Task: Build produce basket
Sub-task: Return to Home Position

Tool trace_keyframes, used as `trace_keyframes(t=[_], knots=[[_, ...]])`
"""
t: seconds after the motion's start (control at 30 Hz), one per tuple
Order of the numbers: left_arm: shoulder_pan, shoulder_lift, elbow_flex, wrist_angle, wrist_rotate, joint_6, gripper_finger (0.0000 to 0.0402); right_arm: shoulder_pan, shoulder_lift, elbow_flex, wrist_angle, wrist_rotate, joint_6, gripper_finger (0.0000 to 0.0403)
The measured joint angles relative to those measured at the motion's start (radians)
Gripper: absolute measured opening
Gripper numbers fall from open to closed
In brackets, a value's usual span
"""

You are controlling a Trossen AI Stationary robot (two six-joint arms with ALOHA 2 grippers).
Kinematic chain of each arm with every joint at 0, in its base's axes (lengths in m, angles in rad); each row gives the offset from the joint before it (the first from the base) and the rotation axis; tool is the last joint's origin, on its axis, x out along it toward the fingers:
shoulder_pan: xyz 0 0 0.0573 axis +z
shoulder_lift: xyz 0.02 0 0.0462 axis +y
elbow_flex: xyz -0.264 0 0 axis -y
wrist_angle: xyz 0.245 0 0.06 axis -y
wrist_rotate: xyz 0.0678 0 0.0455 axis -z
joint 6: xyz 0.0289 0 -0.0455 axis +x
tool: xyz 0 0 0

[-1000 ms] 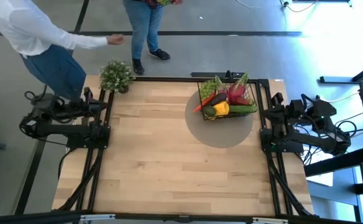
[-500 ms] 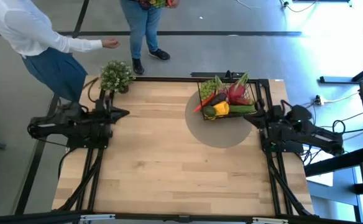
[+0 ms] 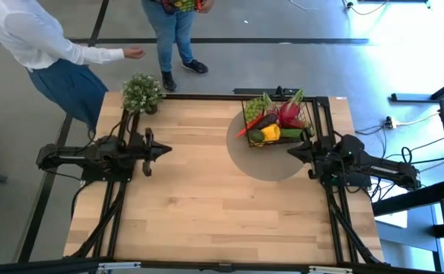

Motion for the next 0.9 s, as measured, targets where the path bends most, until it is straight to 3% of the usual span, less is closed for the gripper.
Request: trace_keyframes(t=[0.27,0.9], knots=[[0.0,0.0,-0.019,-0.013,0.069,0.009,0.0001,0.0,0.0,0.0,-0.018,-0.035,-0.085,0.0],[0.0,0.0,-0.019,-0.026,0.035,0.016,0.002,0.0,0.0,0.002,-0.078,-0.033,-0.16,0.0]])
